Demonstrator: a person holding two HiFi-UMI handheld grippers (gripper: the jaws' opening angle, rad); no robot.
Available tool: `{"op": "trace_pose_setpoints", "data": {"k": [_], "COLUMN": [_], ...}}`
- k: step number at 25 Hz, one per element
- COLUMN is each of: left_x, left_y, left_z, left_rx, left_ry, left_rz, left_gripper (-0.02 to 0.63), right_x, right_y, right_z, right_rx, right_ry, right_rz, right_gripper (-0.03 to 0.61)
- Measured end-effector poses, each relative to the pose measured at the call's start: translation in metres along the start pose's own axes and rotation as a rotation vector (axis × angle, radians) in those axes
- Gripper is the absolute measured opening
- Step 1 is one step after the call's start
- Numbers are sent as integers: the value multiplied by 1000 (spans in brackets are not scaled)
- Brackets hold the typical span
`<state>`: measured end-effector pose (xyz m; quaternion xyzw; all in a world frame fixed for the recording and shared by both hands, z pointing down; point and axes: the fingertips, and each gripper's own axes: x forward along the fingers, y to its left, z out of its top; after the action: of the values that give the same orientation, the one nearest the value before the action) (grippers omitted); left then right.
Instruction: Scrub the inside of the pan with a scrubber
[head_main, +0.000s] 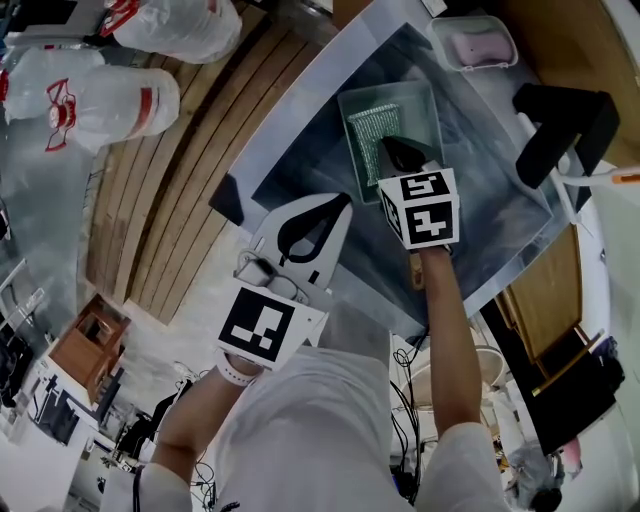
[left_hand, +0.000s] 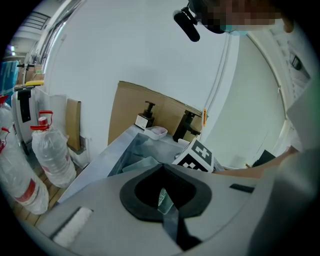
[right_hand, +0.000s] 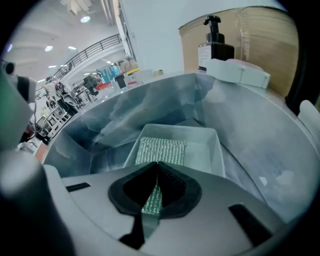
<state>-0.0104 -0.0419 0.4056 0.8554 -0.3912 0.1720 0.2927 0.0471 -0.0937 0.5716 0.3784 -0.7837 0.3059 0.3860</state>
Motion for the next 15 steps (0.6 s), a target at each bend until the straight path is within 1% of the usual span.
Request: {"op": "trace_pose_setpoints", "data": {"k": [3, 7, 15], "left_x": [-6, -15, -47], "left_y": [-1, -5, -22], "left_z": [8, 23, 59], "left_rx": [9, 30, 88], "left_ry": [-9, -28, -69], "left_rz": [2, 8, 9], "left_gripper": [0, 0, 0], "right_x": [-23, -63, -165], "right_y": [1, 8, 29], "right_z": [5, 20, 60], "right_rx": [5, 2, 2], "right_ry": [-39, -117, -277], "right_rz": [-10, -26, -86], "right_gripper": [11, 11, 10]}}
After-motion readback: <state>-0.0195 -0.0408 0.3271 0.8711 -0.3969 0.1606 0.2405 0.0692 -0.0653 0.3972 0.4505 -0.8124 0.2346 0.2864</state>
